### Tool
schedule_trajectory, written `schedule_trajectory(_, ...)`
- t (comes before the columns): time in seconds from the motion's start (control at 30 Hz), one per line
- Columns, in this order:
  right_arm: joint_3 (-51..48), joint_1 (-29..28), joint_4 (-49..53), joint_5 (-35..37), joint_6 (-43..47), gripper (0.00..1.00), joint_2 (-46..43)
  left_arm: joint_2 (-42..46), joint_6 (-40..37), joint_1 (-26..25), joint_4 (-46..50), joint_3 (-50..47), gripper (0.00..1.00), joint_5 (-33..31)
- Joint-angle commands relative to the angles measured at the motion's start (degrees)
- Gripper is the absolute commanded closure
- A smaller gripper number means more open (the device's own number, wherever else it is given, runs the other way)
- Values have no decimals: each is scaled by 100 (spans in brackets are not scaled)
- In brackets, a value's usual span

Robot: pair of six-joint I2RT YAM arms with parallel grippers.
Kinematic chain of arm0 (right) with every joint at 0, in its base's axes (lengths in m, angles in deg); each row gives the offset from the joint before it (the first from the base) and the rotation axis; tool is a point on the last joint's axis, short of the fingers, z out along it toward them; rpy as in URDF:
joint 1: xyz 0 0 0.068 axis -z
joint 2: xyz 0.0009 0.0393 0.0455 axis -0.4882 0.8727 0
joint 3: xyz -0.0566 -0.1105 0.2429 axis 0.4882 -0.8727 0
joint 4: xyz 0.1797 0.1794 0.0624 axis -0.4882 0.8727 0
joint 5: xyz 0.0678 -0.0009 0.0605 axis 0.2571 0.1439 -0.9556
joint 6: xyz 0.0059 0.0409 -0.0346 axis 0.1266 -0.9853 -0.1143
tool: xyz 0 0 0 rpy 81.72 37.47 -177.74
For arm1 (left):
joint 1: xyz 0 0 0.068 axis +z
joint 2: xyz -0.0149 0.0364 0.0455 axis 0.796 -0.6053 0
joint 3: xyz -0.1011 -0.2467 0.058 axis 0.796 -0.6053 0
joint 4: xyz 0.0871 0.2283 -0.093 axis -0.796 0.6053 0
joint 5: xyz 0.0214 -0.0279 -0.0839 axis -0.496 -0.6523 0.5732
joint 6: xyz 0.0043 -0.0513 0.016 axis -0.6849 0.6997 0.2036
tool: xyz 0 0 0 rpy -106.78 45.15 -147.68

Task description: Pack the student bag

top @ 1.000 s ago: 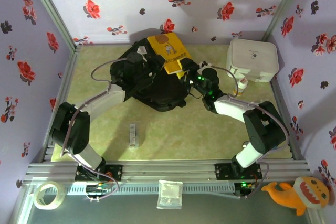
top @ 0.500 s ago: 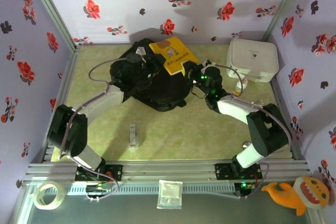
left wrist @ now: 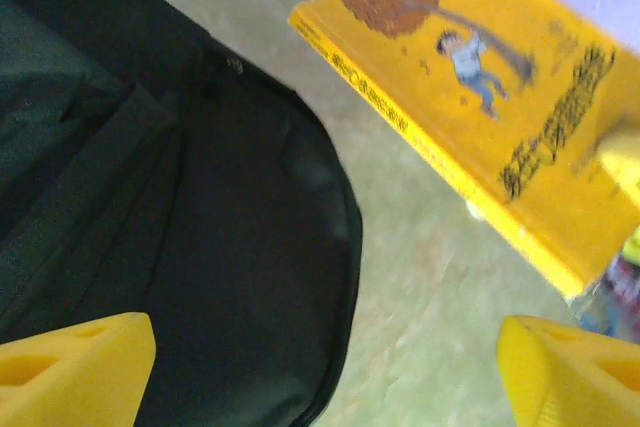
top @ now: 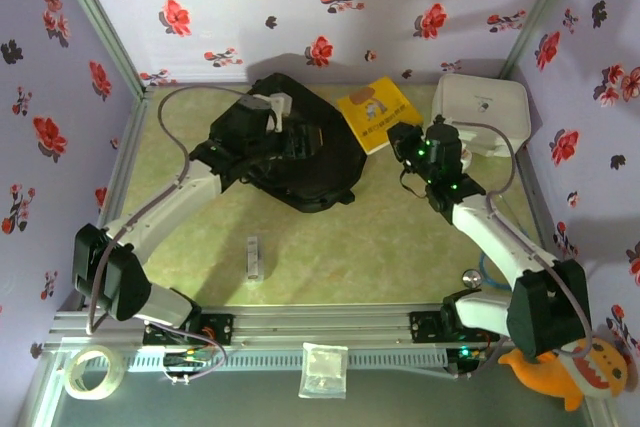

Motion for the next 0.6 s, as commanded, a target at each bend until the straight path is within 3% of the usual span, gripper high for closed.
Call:
schedule_trajectory(0.0,224,41,670,294,707,94,-214,-122,-1325,-250,743,136,4,-373)
schedule_trajectory(0.33,395,59,1164,400,914,92,-179,-856,-2768,-886,1569,414,0,-821)
schedule_trajectory(0.57,381,105,1224,385,843,91,-125,-1740,-3096,-1191,2314,1053,1,-1061)
